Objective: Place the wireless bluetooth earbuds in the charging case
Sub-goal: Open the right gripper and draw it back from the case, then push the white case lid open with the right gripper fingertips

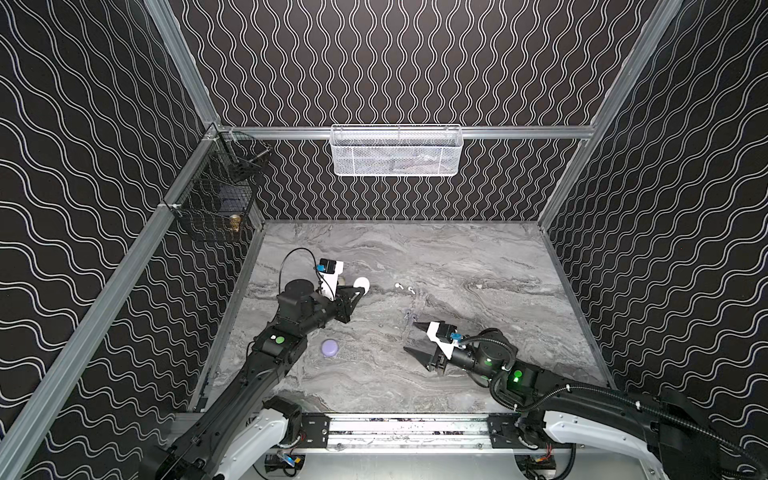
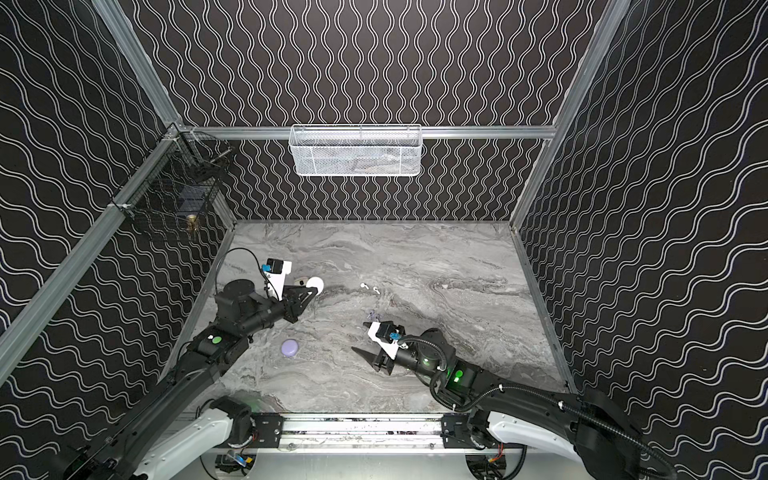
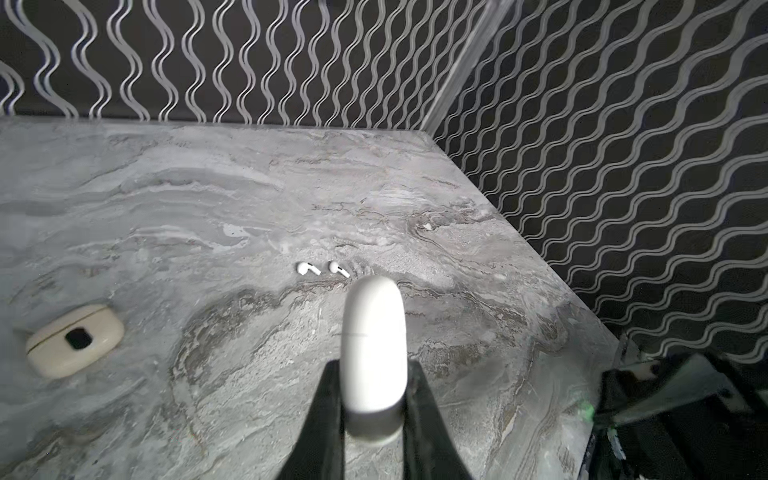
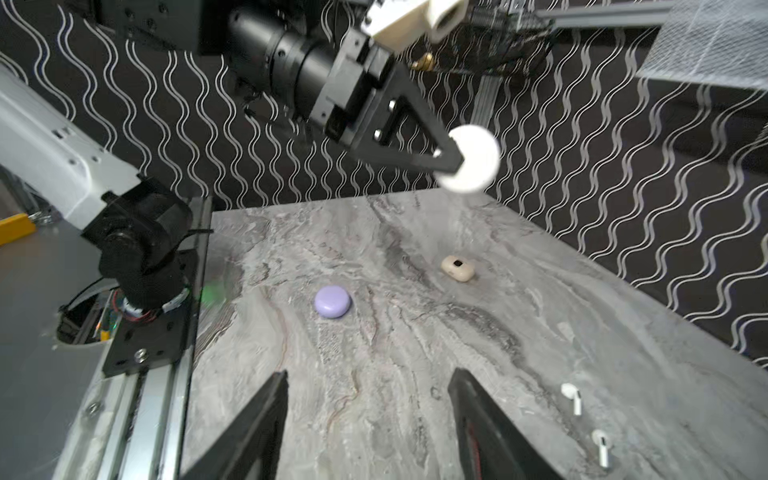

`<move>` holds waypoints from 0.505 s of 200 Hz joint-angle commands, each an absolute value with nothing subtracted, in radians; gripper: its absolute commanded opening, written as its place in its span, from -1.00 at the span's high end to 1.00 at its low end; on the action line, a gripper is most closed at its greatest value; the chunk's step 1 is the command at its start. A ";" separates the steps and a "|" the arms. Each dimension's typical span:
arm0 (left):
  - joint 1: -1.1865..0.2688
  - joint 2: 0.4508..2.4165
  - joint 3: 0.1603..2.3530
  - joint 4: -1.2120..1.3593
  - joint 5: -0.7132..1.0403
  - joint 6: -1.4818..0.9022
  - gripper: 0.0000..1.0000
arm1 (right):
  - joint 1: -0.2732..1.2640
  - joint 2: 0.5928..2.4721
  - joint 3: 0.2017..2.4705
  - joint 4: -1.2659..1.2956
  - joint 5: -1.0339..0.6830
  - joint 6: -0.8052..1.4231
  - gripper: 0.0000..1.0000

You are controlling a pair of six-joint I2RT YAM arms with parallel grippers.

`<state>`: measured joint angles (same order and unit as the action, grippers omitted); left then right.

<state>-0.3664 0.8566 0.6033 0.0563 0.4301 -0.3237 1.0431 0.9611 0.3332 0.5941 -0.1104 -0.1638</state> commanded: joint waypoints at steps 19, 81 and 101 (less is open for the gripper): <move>-0.375 0.865 0.481 0.474 0.821 -0.216 1.00 | 1.060 0.915 0.389 0.564 0.022 0.079 -0.36; -0.486 0.834 0.456 0.515 0.866 -0.111 1.00 | 1.096 0.965 0.512 0.557 0.076 0.190 -0.17; -0.514 0.810 0.462 0.488 0.868 -0.092 1.00 | 1.097 0.993 0.539 0.556 0.126 0.160 -0.12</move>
<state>-0.4904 0.8303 0.4465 0.4618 0.8326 -0.1474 1.0939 0.9718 0.5072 0.5591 0.0395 0.1509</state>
